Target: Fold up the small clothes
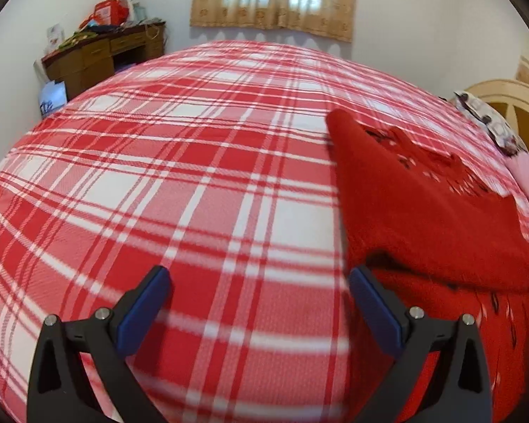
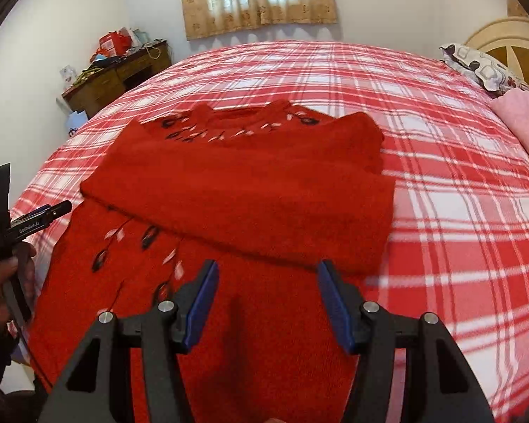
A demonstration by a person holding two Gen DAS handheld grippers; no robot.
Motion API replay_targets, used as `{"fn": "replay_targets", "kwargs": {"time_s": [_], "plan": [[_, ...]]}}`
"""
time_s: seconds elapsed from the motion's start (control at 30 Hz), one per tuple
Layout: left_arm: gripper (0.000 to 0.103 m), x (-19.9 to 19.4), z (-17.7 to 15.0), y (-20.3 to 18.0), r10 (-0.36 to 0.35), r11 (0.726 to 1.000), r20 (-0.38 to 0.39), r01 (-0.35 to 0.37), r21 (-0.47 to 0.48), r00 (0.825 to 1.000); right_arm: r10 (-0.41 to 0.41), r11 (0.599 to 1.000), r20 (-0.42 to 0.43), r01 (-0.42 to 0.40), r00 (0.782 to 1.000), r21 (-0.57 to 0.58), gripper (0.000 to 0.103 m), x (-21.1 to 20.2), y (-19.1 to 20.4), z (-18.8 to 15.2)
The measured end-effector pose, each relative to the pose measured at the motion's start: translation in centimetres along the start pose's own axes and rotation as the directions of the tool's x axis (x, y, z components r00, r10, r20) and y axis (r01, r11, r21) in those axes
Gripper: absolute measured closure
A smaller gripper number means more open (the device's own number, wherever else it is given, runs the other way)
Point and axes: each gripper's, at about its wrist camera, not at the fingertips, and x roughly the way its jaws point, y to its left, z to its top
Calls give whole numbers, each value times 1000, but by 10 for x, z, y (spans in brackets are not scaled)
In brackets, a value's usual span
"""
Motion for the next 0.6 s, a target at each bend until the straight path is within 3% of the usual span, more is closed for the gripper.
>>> {"fn": "replay_targets", "kwargs": {"time_s": [0.13, 0.6], "plan": [[0, -19, -14, -2, -10, 1000, 29, 10, 29, 1000, 0, 1000, -9, 0, 1000, 7, 44, -4, 6, -14], [0, -44, -37, -7, -69, 995, 12, 68, 68, 998, -18, 999, -11, 18, 1000, 42, 44, -20, 12, -44]]}}
